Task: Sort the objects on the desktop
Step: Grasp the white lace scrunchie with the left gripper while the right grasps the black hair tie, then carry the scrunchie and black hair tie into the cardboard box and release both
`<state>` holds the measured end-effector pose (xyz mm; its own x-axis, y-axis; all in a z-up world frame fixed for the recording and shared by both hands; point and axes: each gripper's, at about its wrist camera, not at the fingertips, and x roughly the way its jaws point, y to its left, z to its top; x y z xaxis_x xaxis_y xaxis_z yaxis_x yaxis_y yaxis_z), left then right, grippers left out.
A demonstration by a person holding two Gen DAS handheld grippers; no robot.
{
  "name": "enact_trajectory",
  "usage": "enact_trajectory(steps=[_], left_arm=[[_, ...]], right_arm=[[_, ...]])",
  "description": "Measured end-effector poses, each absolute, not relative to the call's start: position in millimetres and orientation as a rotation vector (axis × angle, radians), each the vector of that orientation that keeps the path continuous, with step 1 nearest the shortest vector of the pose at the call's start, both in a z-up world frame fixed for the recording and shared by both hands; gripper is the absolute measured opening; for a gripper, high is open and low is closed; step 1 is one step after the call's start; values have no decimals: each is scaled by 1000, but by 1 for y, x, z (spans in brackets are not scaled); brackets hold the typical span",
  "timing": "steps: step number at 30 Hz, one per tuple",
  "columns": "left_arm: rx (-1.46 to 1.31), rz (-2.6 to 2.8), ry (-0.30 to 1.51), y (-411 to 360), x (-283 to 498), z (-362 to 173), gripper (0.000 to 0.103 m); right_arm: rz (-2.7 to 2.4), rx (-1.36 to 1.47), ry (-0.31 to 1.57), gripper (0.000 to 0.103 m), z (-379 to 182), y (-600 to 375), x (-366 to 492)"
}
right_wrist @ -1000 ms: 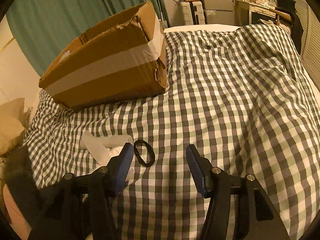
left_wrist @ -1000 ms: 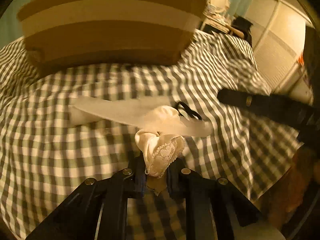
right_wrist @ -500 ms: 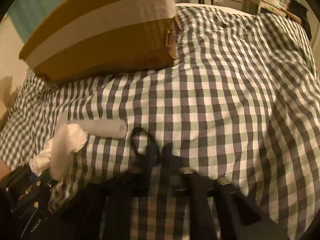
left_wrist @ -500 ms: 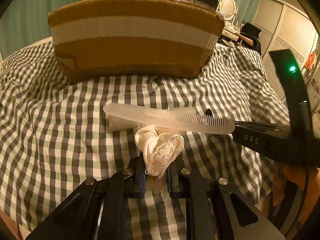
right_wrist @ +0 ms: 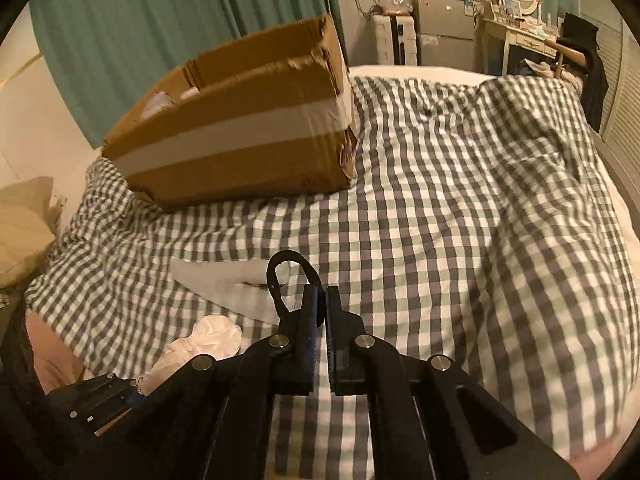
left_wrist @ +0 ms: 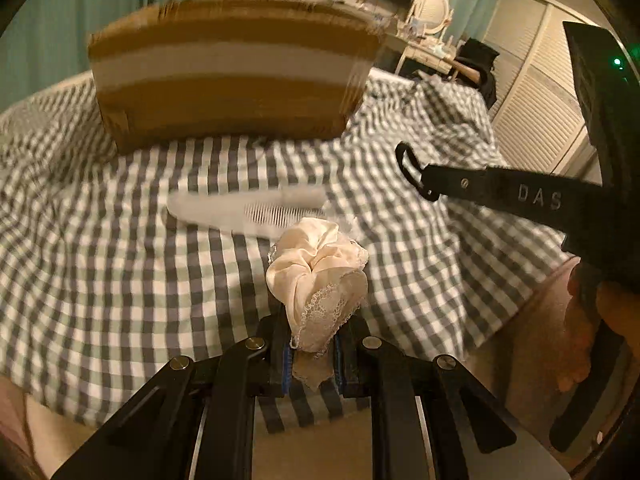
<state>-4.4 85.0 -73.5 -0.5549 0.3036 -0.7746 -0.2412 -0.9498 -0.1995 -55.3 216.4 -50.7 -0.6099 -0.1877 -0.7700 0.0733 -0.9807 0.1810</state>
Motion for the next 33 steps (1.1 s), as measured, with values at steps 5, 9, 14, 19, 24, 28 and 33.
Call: enact_trajectory(steps=[5, 9, 14, 19, 24, 28, 33], left_arm=[[-1164, 2600, -71, 80, 5, -40, 15], [-1075, 2667, -51, 73, 9, -14, 15], [-971, 2751, -23, 65, 12, 13, 15], [-864, 2826, 42, 60, 12, 38, 15], [-815, 2866, 91, 54, 5, 57, 15], [-801, 2878, 69, 47, -8, 69, 15], [-797, 2899, 48, 39, -35, 77, 15]], right_arm=[[-2700, 1215, -198, 4, -22, 210, -40], [-2704, 1125, -205, 4, 6, 203, -28], [-2698, 1022, -195, 4, 38, 191, -16], [-2692, 963, -176, 4, 55, 182, -12], [-2689, 931, -158, 4, 65, 174, -16], [-2691, 921, -136, 4, 71, 169, -28], [-2695, 907, -106, 4, 78, 164, -51]])
